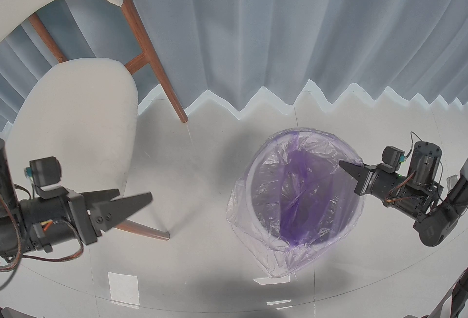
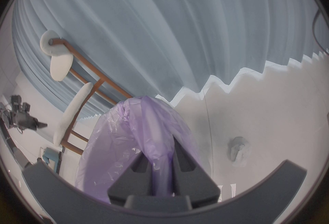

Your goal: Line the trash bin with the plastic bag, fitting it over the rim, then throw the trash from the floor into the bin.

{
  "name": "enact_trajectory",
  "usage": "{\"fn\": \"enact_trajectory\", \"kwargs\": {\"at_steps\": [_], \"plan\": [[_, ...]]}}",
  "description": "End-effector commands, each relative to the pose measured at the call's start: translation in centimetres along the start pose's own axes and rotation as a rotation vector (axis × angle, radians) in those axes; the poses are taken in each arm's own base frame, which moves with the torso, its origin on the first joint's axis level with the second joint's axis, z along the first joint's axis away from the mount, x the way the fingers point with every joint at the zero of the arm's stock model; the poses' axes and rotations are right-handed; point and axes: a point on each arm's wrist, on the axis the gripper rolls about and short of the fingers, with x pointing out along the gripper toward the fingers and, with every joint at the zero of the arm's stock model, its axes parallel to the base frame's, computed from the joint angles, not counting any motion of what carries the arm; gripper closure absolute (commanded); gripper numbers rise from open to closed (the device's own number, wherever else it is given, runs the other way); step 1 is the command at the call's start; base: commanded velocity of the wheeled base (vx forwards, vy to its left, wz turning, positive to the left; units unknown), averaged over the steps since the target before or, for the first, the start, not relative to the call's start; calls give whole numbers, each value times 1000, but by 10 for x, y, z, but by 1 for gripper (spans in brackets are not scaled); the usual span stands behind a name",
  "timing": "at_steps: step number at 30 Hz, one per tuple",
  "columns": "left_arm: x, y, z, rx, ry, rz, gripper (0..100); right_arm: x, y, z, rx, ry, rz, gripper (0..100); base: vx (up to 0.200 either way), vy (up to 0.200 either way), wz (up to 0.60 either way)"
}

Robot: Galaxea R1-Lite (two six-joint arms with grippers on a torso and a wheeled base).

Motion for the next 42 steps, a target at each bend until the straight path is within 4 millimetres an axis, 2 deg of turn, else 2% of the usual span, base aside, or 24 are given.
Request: {"fn": "enact_trajectory", "kwargs": {"at_steps": [1, 5, 6, 13, 14, 21, 22, 28, 34, 39, 42], "plan": [[-33, 13, 18, -60, -219, 84, 0, 36, -20, -47, -33, 88, 17, 100, 0, 0, 0], [-35, 14, 25, -58, -246, 95, 0, 51, -26, -56, -38, 78, 36, 100, 0, 0, 0], [-36, 12, 31, -51, -269, 93, 0, 64, -30, -58, -38, 52, 46, 100, 0, 0, 0], [-36, 20, 43, -56, -308, 148, 0, 91, -37, -55, 55, 0, 57, 100, 0, 0, 0], [-37, 21, 43, -57, -310, 158, 0, 102, -40, -56, 73, -20, 55, 100, 0, 0, 0], [-36, 23, 41, -62, -301, 164, 0, 106, -46, -67, 102, 1, 38, 100, 0, 0, 0], [-36, 23, 41, -62, -301, 164, 0, 107, -47, -67, 107, 1, 38, 0, 0, 0, 0], [-35, 23, 40, -40, -295, 169, 0, 107, -39, -66, 118, -13, 55, 0, 0, 0, 0], [-32, 25, 40, 5, -276, 177, 0, 95, -32, -66, 108, -18, 54, 0, 0, 0, 0], [-29, 25, 40, 22, -246, 123, 0, 65, -23, -62, 123, 19, 42, 0, 0, 0, 0], [-29, 25, 40, 23, -247, 122, 0, 51, -19, -51, 162, 8, 46, 0, 0, 0, 0]]}}
